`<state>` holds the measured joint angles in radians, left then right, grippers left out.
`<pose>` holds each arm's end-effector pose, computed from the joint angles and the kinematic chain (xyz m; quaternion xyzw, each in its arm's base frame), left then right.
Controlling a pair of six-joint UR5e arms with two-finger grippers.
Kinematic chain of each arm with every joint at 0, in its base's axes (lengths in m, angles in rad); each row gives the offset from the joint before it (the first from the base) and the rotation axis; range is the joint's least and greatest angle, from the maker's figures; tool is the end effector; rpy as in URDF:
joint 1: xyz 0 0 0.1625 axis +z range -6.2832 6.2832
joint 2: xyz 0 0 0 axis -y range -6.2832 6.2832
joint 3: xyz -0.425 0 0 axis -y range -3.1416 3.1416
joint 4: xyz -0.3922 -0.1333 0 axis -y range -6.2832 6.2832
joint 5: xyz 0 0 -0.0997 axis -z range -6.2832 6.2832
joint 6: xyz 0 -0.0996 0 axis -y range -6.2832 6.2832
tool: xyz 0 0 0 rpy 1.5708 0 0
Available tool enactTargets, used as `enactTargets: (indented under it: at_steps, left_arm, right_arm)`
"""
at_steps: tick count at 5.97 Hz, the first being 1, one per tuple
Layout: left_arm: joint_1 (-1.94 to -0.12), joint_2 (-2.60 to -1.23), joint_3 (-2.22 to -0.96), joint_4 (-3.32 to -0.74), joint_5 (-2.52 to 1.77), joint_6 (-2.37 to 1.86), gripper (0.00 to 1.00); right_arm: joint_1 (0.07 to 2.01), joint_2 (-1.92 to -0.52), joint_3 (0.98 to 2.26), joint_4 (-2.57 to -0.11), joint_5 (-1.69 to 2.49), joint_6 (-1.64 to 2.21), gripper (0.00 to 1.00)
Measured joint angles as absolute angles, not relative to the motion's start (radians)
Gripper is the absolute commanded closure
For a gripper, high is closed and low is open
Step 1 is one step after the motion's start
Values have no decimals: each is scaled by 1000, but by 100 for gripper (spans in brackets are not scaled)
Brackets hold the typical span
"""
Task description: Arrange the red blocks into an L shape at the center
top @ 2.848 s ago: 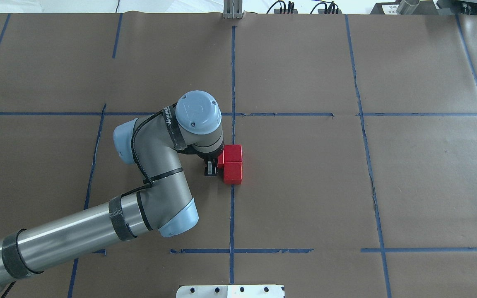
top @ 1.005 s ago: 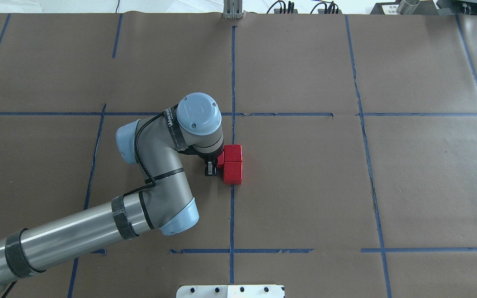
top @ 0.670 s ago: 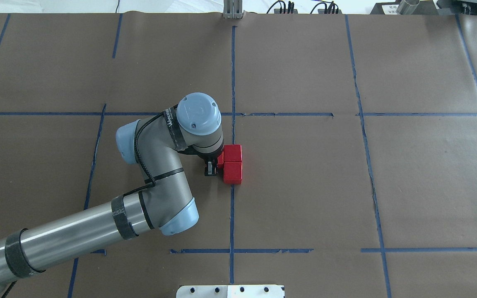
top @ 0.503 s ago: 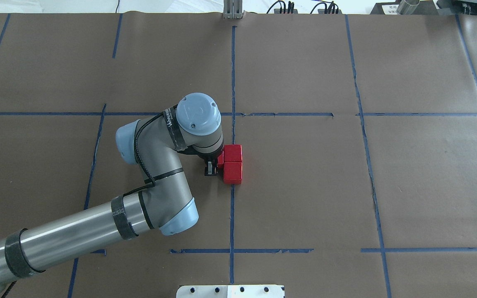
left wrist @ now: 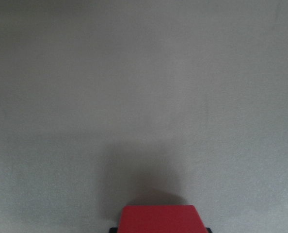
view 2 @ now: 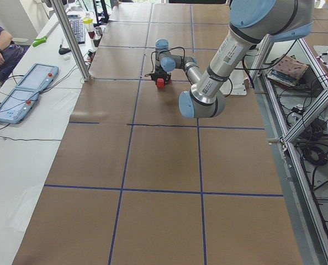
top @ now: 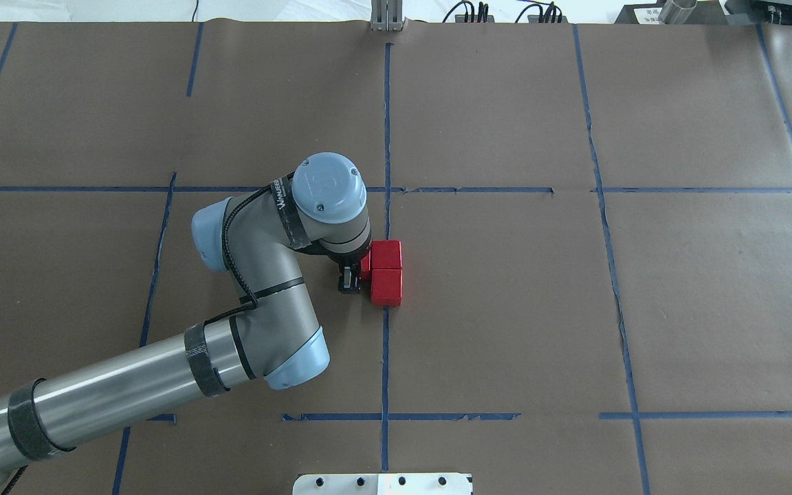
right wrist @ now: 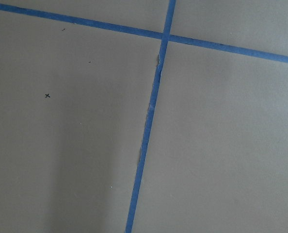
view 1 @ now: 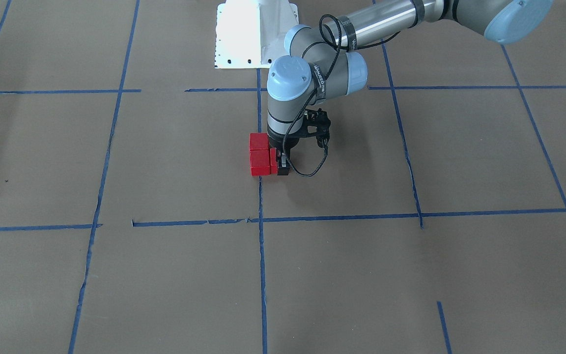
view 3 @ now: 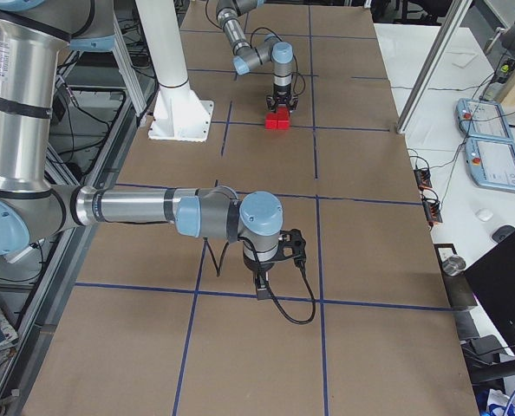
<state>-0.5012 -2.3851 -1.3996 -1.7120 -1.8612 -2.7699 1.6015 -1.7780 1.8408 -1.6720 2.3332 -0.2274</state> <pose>0.6170 -0.4575 0.2161 -0.2549 0.3097 -0.6505 0.6449 0.0768 -0.3987 0.6296 0.0302 -0.3712 -0.0840 0.9243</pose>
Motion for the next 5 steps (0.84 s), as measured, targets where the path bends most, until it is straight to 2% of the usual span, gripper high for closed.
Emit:
enactTargets:
  at_steps: [2,5]
  left_arm:
    - [-510,-2383,-1428,-1688,-1875,-2729,0]
    - [-552,-2324,-1673,-1501,-1966,-2458,0]
  right_arm:
    - [1601,-1778,1841,-1672,2333,-227,0]
    - [1601,-1778,1843,-1672,2333,-227,0]
